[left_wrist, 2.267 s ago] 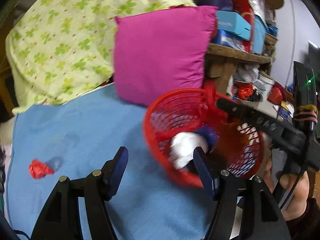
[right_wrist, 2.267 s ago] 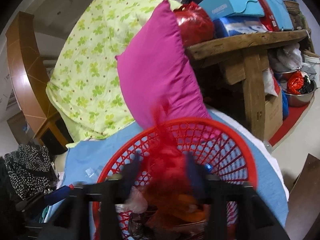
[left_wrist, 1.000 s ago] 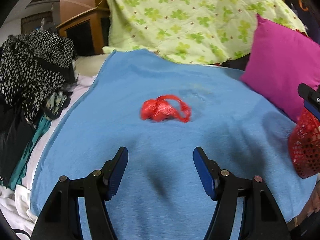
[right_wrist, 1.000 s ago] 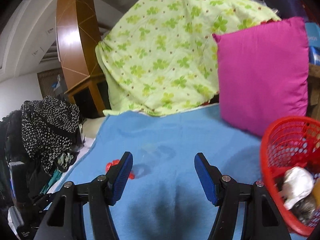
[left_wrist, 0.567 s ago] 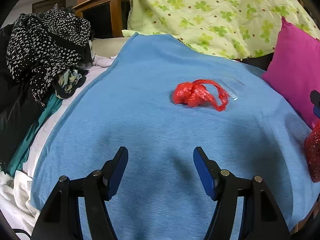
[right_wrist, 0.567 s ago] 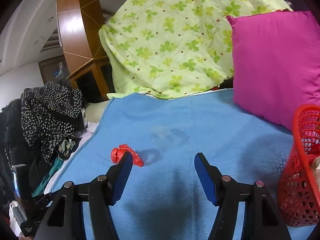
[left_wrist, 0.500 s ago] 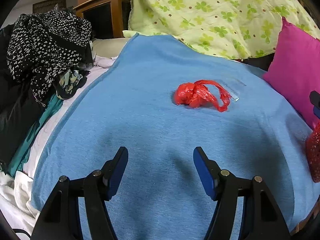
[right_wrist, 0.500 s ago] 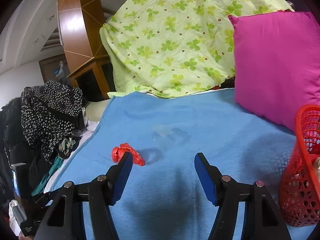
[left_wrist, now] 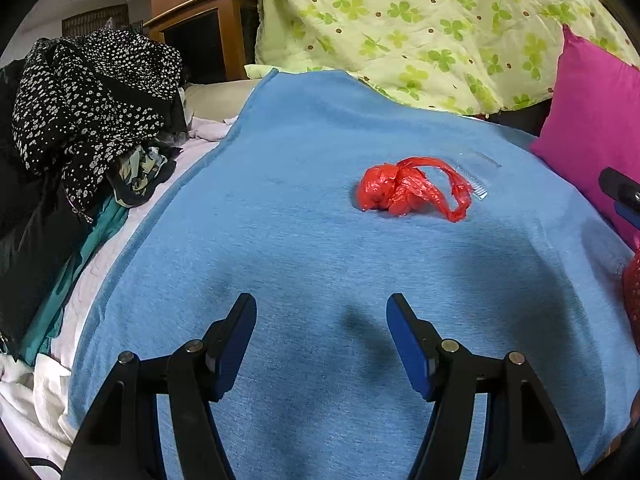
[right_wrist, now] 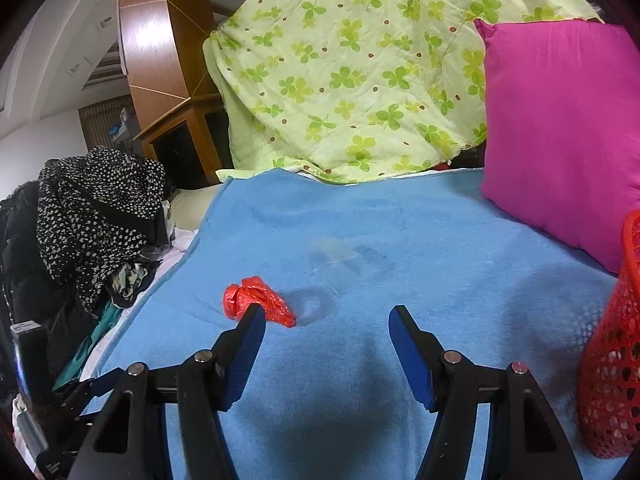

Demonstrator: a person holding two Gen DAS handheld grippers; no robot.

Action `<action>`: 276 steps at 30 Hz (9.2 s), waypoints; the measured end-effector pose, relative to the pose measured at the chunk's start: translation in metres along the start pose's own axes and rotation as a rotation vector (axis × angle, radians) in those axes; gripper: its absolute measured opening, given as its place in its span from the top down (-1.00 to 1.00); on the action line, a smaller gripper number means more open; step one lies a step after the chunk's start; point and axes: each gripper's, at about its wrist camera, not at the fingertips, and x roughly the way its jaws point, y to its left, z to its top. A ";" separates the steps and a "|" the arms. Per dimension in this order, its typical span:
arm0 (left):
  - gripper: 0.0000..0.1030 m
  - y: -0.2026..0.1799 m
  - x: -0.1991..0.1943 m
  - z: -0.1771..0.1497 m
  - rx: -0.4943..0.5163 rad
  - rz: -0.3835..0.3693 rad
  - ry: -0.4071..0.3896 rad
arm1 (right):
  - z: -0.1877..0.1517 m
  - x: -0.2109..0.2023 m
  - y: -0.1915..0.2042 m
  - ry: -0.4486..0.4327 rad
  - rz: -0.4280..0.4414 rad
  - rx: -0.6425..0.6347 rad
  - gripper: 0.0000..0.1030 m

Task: Collect trash

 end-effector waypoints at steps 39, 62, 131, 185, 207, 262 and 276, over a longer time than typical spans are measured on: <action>-0.34 -0.050 0.081 0.099 0.171 -0.251 0.016 | 0.032 0.198 -0.065 0.221 0.191 0.234 -0.54; 0.77 -0.059 0.117 0.108 0.083 -0.293 0.110 | 0.032 0.198 -0.061 0.238 0.244 0.279 0.28; 0.79 -0.004 0.047 0.044 0.013 -0.418 0.105 | 0.030 0.249 0.033 0.241 -0.198 0.040 -0.90; 0.79 -0.183 -0.146 0.049 0.326 -0.370 -0.199 | 0.025 -0.166 -0.167 -0.247 -0.060 0.258 -0.64; 0.79 -0.309 -0.180 0.030 0.488 -0.483 -0.214 | -0.009 -0.227 -0.288 -0.313 -0.054 0.543 -0.64; -0.85 -0.227 -0.233 0.027 0.383 -0.329 -0.335 | -0.029 -0.263 -0.211 -0.425 -0.139 0.417 -0.90; -0.97 -0.195 -0.278 0.018 0.374 -0.263 -0.447 | -0.038 -0.369 -0.131 -0.393 -0.287 0.270 -0.90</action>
